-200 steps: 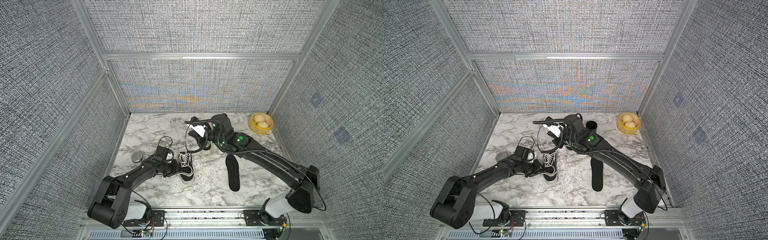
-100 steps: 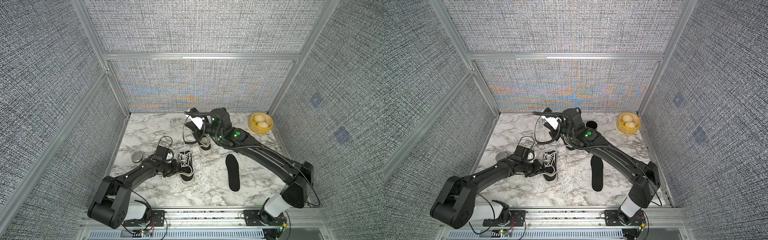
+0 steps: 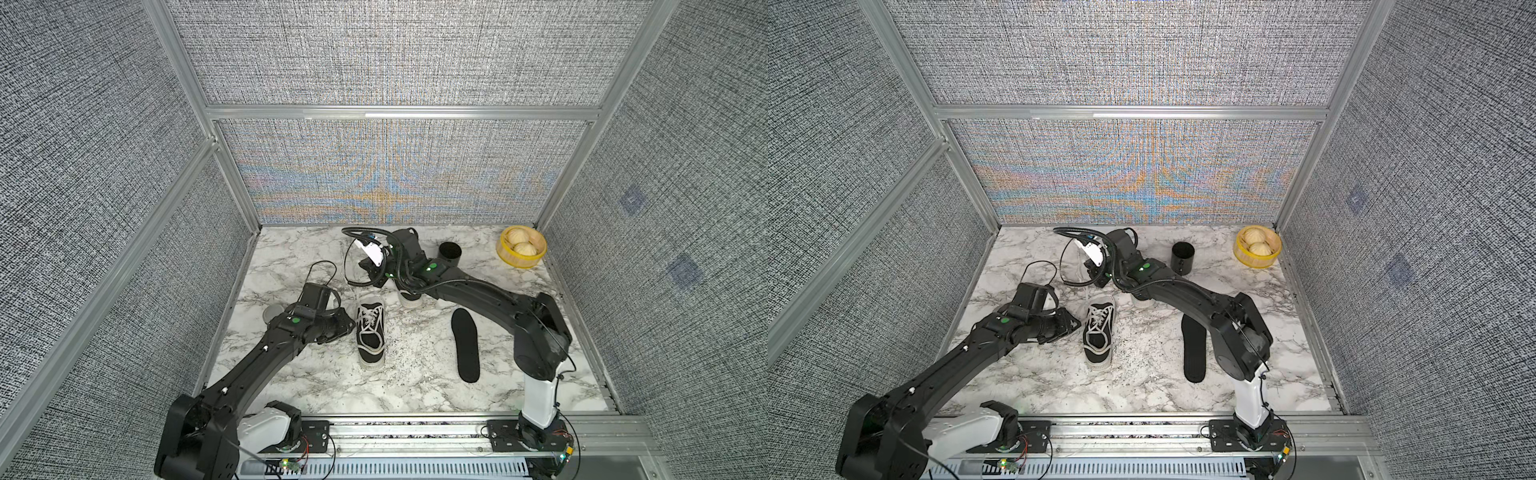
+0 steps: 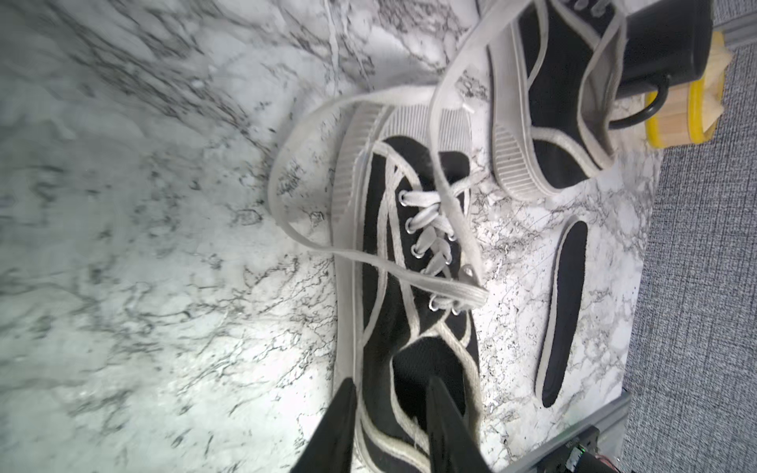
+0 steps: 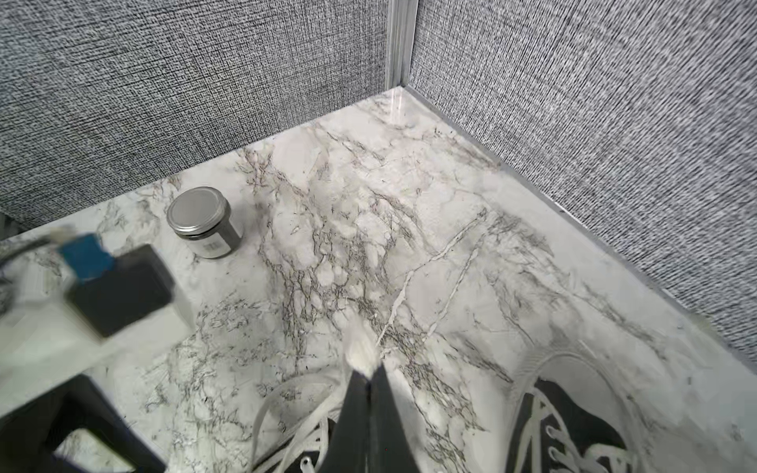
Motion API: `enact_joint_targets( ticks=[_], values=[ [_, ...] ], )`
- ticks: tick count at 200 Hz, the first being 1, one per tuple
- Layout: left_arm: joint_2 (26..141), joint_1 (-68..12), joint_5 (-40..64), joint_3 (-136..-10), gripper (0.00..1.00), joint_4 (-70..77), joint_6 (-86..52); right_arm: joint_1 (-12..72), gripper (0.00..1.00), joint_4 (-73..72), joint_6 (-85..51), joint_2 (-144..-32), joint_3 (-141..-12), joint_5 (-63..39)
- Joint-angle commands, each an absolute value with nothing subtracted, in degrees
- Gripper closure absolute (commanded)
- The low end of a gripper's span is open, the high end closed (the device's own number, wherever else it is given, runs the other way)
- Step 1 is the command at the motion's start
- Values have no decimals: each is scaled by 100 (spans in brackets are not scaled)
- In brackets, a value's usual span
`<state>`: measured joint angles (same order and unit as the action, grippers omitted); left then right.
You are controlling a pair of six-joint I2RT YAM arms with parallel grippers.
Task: Remove the insole from the shoe
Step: Untie the shoelace on the shoe.
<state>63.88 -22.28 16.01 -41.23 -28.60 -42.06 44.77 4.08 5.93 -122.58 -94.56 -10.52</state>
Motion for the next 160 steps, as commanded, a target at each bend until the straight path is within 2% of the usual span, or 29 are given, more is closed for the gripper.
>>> enact_joint_targets(
  ticks=[1,4,32,69,98,113,139,160],
  values=[
    [6221,-2222,805,-4271,66,-3544,-4384,4465,100,564,310,-12719,-9785,-664],
    [6210,-2223,767,-4286,65,-3569,-4397,4457,100,622,285,-12794,-9856,-626],
    [6233,-2223,753,-4495,64,-3507,-4390,4380,69,1433,158,-13483,-10610,-222],
    [6621,-2223,1054,-4679,64,-3305,-4082,4166,49,2242,182,-13489,-11240,265],
    [6960,-2224,1294,-4743,63,-3100,-3721,3930,47,2755,217,-13216,-11382,334],
    [7173,-2223,1761,-4810,62,-3026,-3361,3868,47,3067,217,-12989,-11321,194],
    [7457,-2393,2061,-4904,59,-3119,-2987,3936,49,3319,-59,-12356,-10647,-389],
    [7585,-2574,1988,-4896,56,-3164,-2825,4122,55,3428,-513,-11855,-9824,-812]
  ],
)
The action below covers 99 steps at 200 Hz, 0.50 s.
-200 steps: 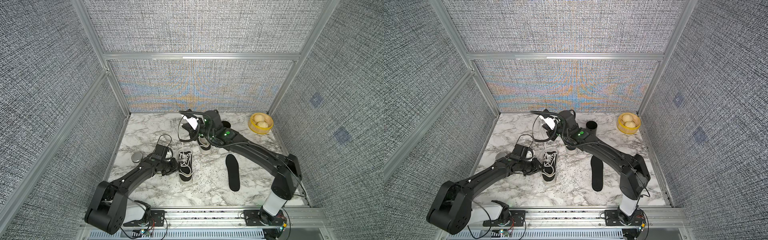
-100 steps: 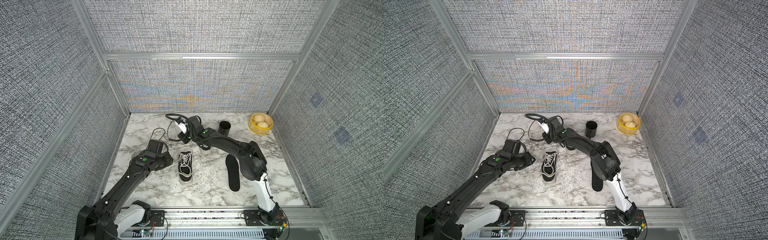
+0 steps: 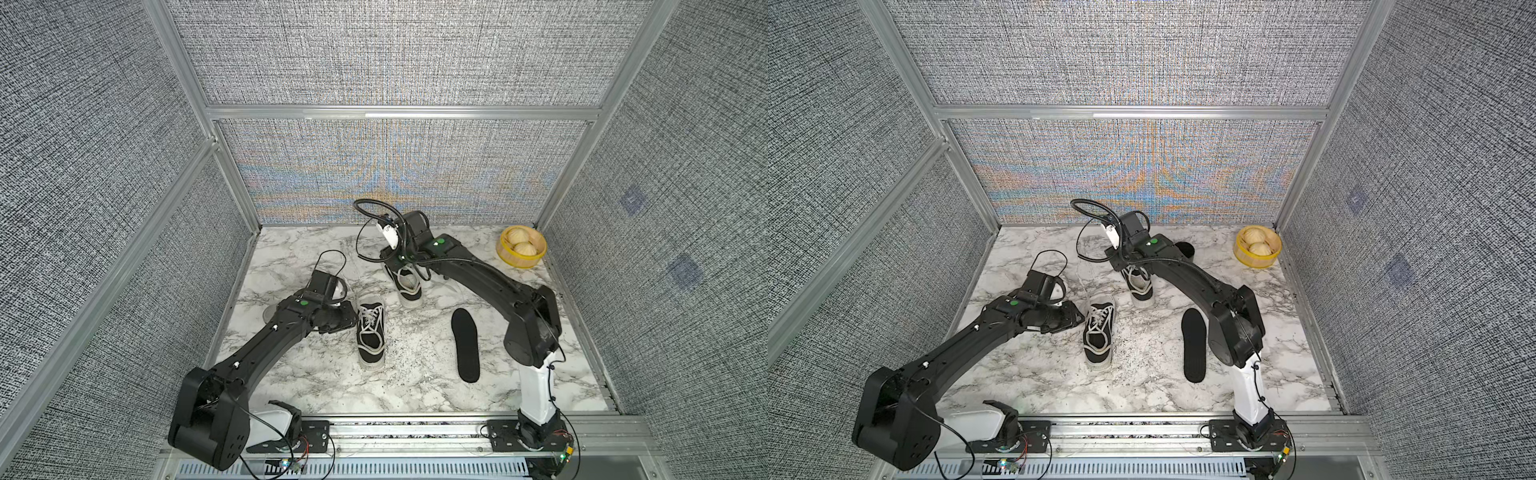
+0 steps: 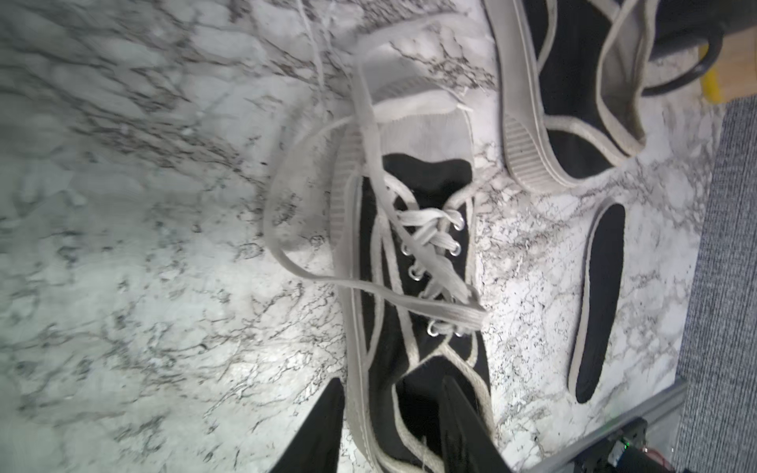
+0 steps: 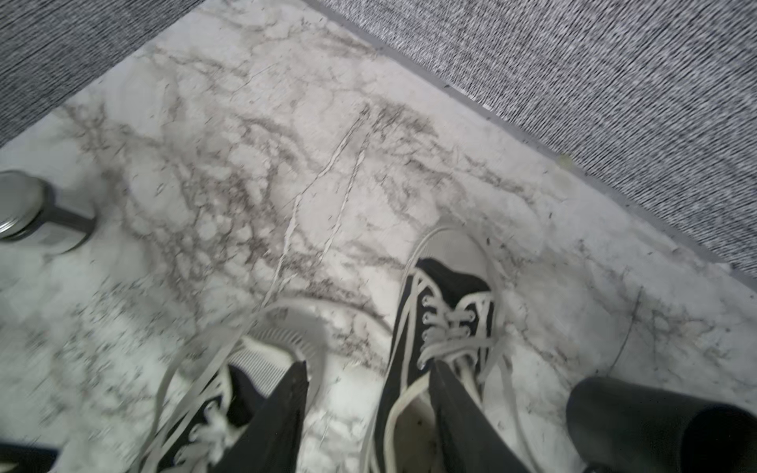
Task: Remove the insole from the shoe
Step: Untie the shoelace on the shoe.
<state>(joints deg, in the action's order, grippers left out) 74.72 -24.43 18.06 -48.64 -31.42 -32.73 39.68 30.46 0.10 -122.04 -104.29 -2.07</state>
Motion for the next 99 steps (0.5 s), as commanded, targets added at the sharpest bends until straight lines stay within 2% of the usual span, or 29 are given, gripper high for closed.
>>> enact_joint_targets(
  ticks=[1,24,51,99],
  values=[
    [7589,-2579,1983,-4896,56,-3168,-2823,4135,55,3419,-542,-11816,-9786,-828],
    [7819,-2772,1870,-4909,55,-3170,-2743,4584,58,2824,-1177,-11117,-8471,-1177],
    [8033,-2852,1586,-4885,56,-3118,-2812,4979,54,1964,-1957,-10612,-7349,-1210],
    [8208,-2854,1521,-4809,62,-2898,-2924,5319,48,1400,-2467,-11010,-7053,-1123]
  ],
)
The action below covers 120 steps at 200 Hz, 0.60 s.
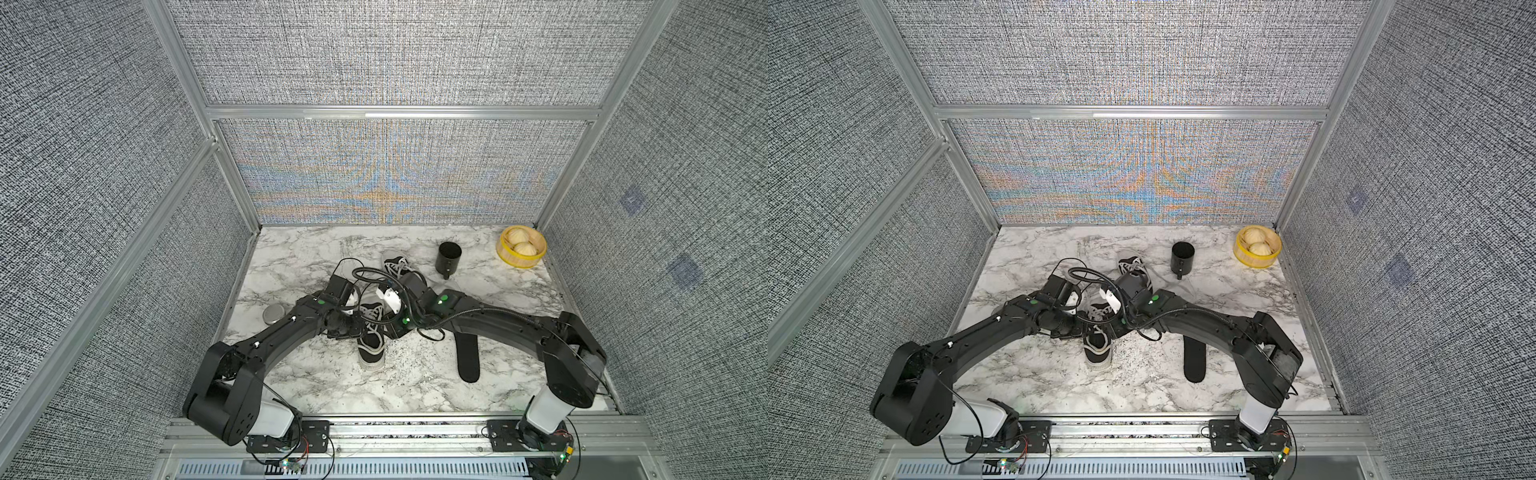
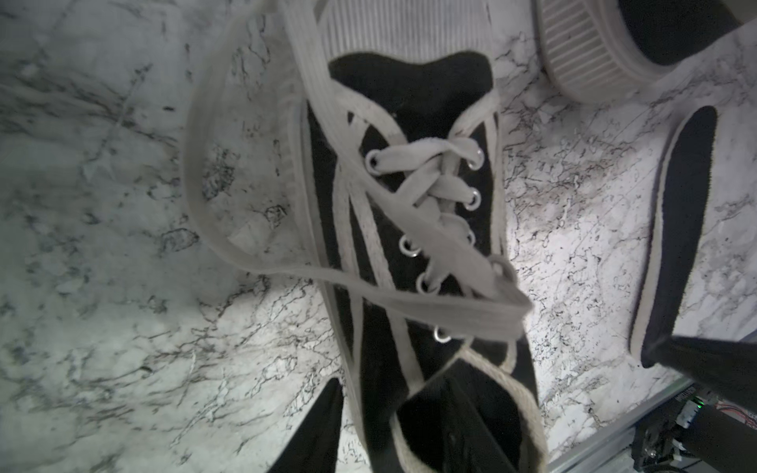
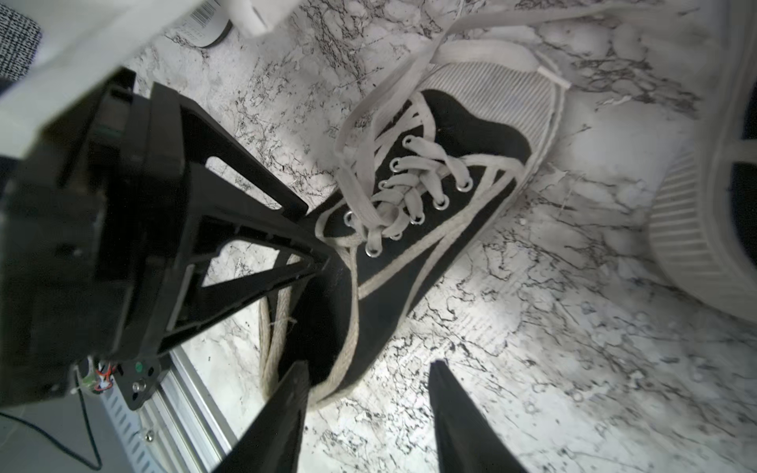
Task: Remove the insole from the shoe
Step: Untie the shoelace on the shoe.
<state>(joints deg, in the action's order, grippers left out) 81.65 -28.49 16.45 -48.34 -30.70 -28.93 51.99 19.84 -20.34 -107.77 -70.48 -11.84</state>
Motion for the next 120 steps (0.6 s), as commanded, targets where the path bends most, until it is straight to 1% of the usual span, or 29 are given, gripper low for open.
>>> enact_joint_targets(
  ticks=[1,33,50,58,70,76,120],
  values=[
    [8213,-2851,1521,-4804,62,-2895,-2925,5327,48,1399,-2468,-11029,-7055,-1115],
    [8204,-2850,1534,-4717,74,-2721,-3053,5395,47,1397,-2526,-11376,-7128,-879],
    [8183,-2852,1539,-4686,86,-2689,-3101,5387,49,1441,-2585,-11449,-7103,-564],
    [8150,-2854,1518,-4669,91,-2679,-3129,5354,54,1429,-2637,-11432,-7062,-432],
    [8081,-2849,1483,-4634,95,-2663,-3185,5284,65,1413,-2741,-11376,-6973,-228],
    [8033,-2855,1447,-4616,96,-2654,-3226,5241,71,1414,-2780,-11355,-6932,-135],
    [7702,-2848,1250,-4485,100,-2593,-3629,4916,97,1640,-2616,-11098,-6697,387]
  ],
)
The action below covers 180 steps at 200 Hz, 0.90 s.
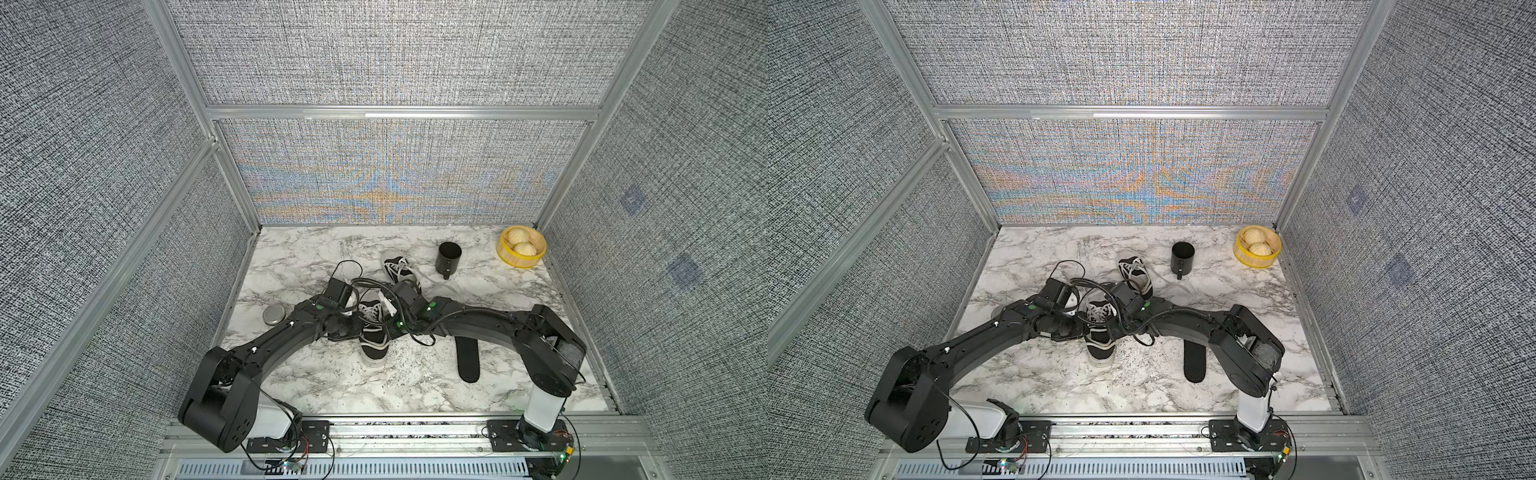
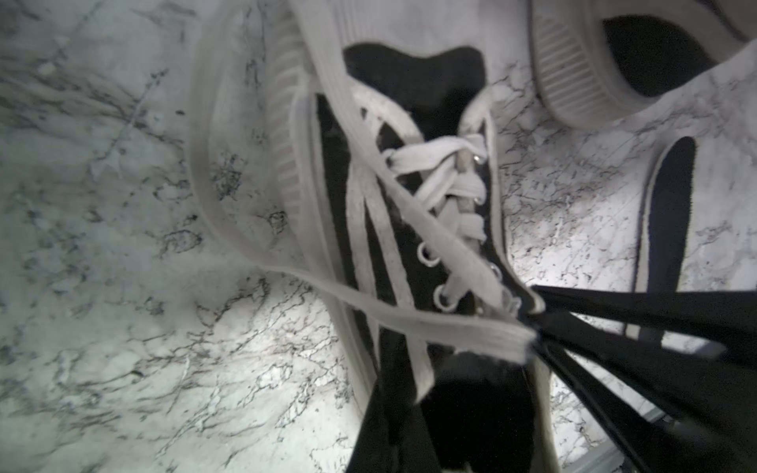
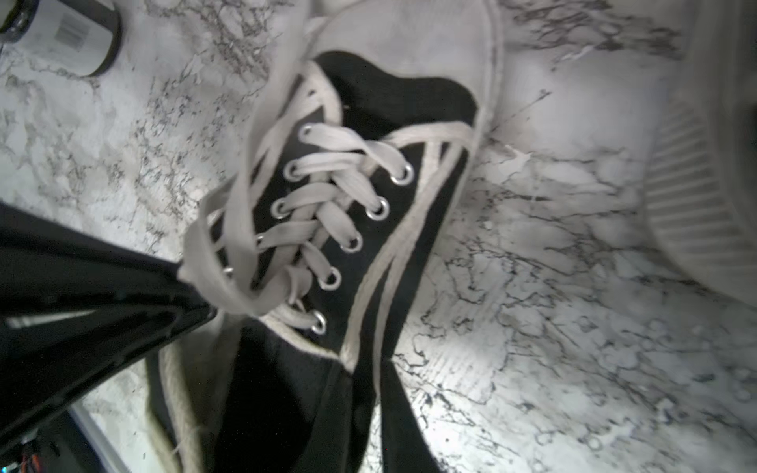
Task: Remove the insole from the shoe
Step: Untie the shoelace on the shoe.
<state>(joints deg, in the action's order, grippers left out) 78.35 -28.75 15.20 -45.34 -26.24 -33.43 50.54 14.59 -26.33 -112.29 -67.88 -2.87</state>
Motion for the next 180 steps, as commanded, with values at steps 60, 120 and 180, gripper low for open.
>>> enact_joint_targets(
  ticks=[60,120,180],
  values=[
    [7561,-2748,1271,-3813,100,-1963,-4273,3934,100,459,-3178,-10157,-5343,-1000],
    [7954,-2947,1810,-3682,100,-1132,-4614,4277,94,788,-2949,-10698,-6035,-1193],
    [7781,-3178,2006,-3596,100,-624,-4666,4563,51,293,-4948,-9662,-5907,-1251]
  ],
)
